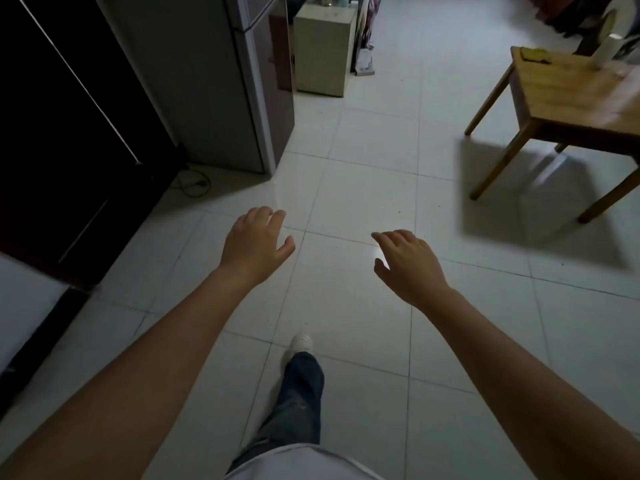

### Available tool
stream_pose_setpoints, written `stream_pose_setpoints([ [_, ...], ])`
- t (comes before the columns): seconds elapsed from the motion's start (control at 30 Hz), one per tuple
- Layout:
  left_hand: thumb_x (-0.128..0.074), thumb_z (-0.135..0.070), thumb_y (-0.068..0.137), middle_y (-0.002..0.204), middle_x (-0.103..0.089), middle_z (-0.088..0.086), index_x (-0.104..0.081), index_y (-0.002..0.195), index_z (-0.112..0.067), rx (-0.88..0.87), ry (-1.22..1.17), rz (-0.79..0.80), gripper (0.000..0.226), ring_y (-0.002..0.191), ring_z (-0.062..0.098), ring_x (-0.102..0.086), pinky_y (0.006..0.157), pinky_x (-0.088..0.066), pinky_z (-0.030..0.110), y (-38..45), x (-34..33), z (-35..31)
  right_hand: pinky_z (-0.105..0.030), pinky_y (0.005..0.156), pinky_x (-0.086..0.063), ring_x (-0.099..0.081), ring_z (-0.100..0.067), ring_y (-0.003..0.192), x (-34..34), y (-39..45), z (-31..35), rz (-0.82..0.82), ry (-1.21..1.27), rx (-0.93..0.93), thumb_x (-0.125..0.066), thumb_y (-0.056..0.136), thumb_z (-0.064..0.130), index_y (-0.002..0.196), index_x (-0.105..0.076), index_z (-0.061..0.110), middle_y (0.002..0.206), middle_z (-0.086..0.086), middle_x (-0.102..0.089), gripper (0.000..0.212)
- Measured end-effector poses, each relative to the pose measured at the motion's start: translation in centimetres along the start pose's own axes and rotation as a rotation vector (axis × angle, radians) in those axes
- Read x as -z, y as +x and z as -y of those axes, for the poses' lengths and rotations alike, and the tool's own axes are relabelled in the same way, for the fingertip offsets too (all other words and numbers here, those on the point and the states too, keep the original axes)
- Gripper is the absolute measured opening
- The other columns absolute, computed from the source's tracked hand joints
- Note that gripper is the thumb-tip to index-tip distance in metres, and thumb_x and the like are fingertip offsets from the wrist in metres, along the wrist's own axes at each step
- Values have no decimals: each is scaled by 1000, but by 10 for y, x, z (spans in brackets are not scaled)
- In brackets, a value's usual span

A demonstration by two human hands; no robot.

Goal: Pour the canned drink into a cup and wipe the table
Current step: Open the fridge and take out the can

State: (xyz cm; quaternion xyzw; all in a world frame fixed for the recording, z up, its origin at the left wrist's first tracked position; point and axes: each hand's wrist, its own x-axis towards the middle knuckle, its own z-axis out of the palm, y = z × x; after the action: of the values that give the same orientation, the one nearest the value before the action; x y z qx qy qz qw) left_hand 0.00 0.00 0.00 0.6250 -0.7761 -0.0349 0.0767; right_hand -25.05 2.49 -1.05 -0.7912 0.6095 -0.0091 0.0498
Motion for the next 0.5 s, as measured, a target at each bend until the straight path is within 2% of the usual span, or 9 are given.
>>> stream_pose_setpoints([
  [0.5,-44,-37,92,129,-49,13,-42,133,-9,-48,-4,2,50,118,27,-45,100,-36,38,222,-7,54,-37,100,-35,-40,-27,127,24,214,-39,-74,40,-49,-48,92,23,137,-39,11,134,-8,-50,48],
])
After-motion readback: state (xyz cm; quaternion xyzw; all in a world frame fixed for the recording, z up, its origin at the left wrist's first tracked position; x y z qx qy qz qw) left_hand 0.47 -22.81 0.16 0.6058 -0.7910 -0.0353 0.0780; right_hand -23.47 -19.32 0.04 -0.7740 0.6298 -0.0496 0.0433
